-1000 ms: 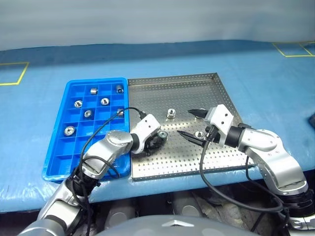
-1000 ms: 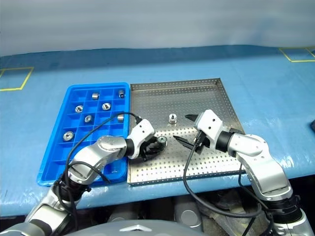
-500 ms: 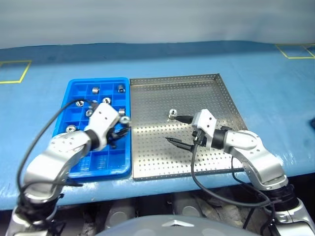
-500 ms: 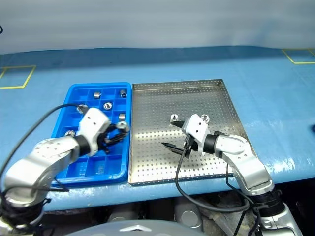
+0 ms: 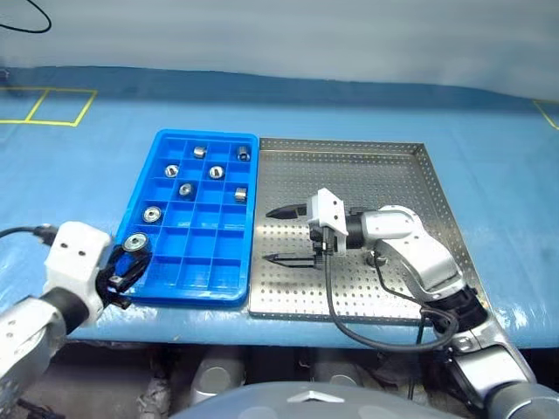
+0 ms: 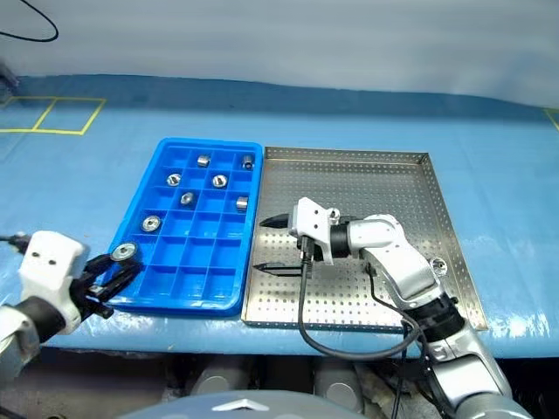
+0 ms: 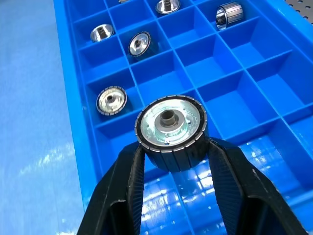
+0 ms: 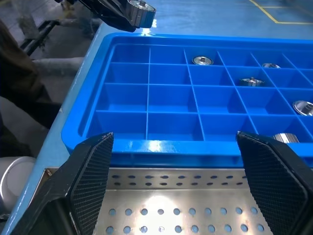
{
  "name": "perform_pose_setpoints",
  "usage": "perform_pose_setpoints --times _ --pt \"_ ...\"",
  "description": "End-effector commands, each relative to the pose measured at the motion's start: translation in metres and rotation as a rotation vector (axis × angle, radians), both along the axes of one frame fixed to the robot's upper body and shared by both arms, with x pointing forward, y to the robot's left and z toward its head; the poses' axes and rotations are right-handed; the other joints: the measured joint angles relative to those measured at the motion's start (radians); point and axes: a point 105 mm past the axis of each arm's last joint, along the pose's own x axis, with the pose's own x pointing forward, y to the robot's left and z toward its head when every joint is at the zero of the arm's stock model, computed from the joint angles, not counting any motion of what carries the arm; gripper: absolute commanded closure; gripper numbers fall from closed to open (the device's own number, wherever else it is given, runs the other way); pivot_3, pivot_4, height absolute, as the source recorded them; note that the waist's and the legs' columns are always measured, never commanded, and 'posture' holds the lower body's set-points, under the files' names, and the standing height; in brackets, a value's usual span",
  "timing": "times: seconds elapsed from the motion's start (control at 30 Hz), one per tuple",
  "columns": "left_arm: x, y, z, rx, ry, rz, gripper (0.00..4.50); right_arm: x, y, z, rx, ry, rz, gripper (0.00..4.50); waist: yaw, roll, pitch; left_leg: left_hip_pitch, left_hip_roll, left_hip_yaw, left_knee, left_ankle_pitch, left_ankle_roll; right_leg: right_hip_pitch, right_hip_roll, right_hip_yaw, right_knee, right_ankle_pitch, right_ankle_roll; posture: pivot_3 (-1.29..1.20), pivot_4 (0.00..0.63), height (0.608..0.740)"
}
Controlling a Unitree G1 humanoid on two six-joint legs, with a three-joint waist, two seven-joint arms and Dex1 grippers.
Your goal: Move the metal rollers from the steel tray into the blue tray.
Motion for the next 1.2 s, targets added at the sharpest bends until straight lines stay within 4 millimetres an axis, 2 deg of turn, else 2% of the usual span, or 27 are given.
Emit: perform_pose_setpoints --times 0.03,0.3,0.4,0.6,0.7,0.83,0.87,0.9,1.0,1.1,1.2 --pt "-0.008 -0.004 0.005 0.0 -0.032 0.038 2.46 0.0 0.004 0.007 0.011 -0.038 0.044 0.27 0.015 0.0 0.0 0.0 0.0 -0.001 0.0 0.0 0.0 0.0 0.0 -0.001 0.0 0.0 -0.001 0.28 0.15 0.74" --pt "-0.011 0.005 -0.012 -0.048 -0.027 0.233 2.46 0.007 0.006 0.009 0.011 -0.063 0.044 0.27 0.047 0.0 0.0 -0.001 -0.001 -0.007 -0.001 0.002 -0.004 0.003 0.001 -0.008 0.0 -0.002 -0.003 0.27 0.15 0.74" --pt "-0.007 0.007 -0.016 -0.048 -0.017 0.242 2.46 0.006 0.005 0.01 0.015 -0.069 0.029 0.27 0.046 0.0 0.0 -0.001 -0.001 -0.008 -0.002 0.003 -0.006 0.003 0.006 -0.01 0.0 -0.002 -0.003 0.24 0.15 0.74" --pt "0.0 0.01 -0.021 -0.009 0.013 0.217 2.46 0.006 0.001 0.012 0.024 -0.078 0.001 0.27 0.033 0.0 0.0 -0.001 0.0 -0.01 -0.004 0.005 -0.009 0.002 0.008 -0.01 0.001 -0.003 -0.005 0.21 0.15 0.74" --pt "0.002 0.014 -0.02 0.011 0.011 0.225 1.87 0.007 0.0 0.013 0.032 -0.086 -0.018 0.27 0.029 0.0 0.0 0.0 0.0 -0.01 -0.006 0.005 -0.01 0.002 0.008 -0.01 0.001 -0.004 -0.006 0.21 0.15 0.74" --pt "0.004 0.017 -0.017 0.014 -0.012 0.245 0.55 0.007 0.0 0.014 0.034 -0.09 -0.024 0.27 0.024 0.0 0.0 0.0 0.001 -0.011 -0.008 0.006 -0.011 0.001 0.007 -0.01 0.001 -0.004 -0.007 0.2 0.15 0.74" --pt "0.006 0.015 -0.015 0.003 -0.025 0.242 0.32 0.007 0.0 0.014 0.036 -0.09 -0.023 0.27 0.024 0.0 0.0 0.0 0.001 -0.011 -0.008 0.006 -0.011 0.001 0.007 -0.01 0.001 -0.005 -0.007 0.2 0.15 0.74" --pt "0.007 0.015 -0.013 -0.005 -0.033 0.239 0.32 0.007 0.001 0.014 0.036 -0.09 -0.022 0.27 0.024 0.0 0.0 0.0 0.001 -0.011 -0.008 0.006 -0.011 0.001 0.007 -0.01 0.001 -0.005 -0.007 0.2 0.15 0.74" --pt "0.019 -0.004 0.009 -0.073 -0.171 0.154 0.32 0.008 0.001 0.015 0.046 -0.095 -0.035 0.27 0.025 0.0 0.0 0.0 0.001 -0.012 -0.008 0.006 -0.011 0.001 0.007 -0.01 0.001 -0.005 -0.007 0.2 0.15 0.74" --pt "0.037 -0.04 0.035 -0.207 -0.341 -0.017 0.32 0.018 -0.005 0.016 0.057 -0.108 -0.126 0.27 0.031 0.0 0.0 0.0 0.0 -0.013 -0.008 0.007 -0.012 0.003 0.007 -0.011 0.0 -0.005 -0.007 0.18 0.15 0.74" --pt "0.055 -0.072 0.039 -0.277 -0.378 -0.16 0.32 0.039 -0.015 0.019 0.082 -0.149 -0.318 0.27 0.033 0.0 -0.001 0.0 -0.001 -0.013 -0.008 0.007 -0.013 0.003 0.007 -0.011 0.001 -0.004 -0.007 0.13 0.15 0.74"
